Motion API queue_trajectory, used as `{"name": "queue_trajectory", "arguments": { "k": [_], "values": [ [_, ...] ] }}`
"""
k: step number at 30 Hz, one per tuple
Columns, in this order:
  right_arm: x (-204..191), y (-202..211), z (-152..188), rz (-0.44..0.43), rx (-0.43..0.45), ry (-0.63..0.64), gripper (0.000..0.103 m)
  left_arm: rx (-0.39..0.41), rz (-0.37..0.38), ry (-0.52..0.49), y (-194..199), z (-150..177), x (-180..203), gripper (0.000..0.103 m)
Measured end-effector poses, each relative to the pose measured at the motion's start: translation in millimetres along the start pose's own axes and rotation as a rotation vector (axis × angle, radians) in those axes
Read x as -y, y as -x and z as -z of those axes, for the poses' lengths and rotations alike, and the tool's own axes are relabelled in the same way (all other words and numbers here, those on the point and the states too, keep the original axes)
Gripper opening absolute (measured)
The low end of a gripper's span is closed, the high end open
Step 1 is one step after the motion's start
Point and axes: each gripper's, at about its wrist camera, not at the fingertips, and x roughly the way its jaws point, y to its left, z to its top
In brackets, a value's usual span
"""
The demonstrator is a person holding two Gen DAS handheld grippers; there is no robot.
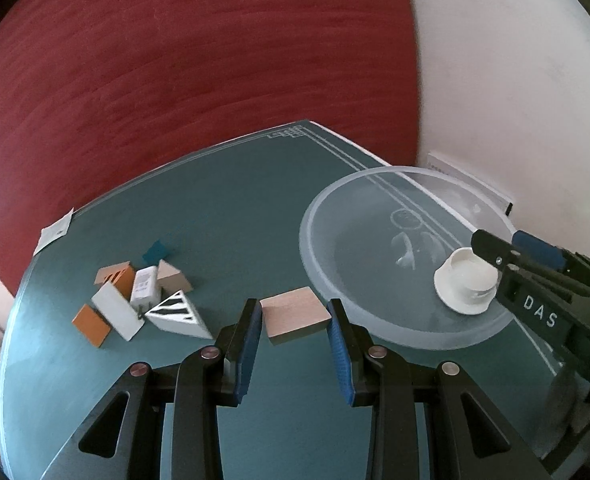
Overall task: Organize rigid objects
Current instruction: 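Carry the cup into the clear bowl with the right tool while the left tool carries the tan block there, then release the cup in the bowl with the right tool while the left tool drops the tan block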
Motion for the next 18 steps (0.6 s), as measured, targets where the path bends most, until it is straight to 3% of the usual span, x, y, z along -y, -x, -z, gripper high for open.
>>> {"name": "queue_trajectory", "arguments": {
  "k": [8, 18],
  "values": [
    [4, 0, -2, 0.013, 0.011, -0.011, 0.054, 0.008, 0.139, 0.035, -10, -19, 5, 0.035],
    [7, -1, -3, 0.023, 0.014, -0.020, 0.054, -0.006, 0.261, 0.043, -23, -26, 15, 0.036]
  ]
}}
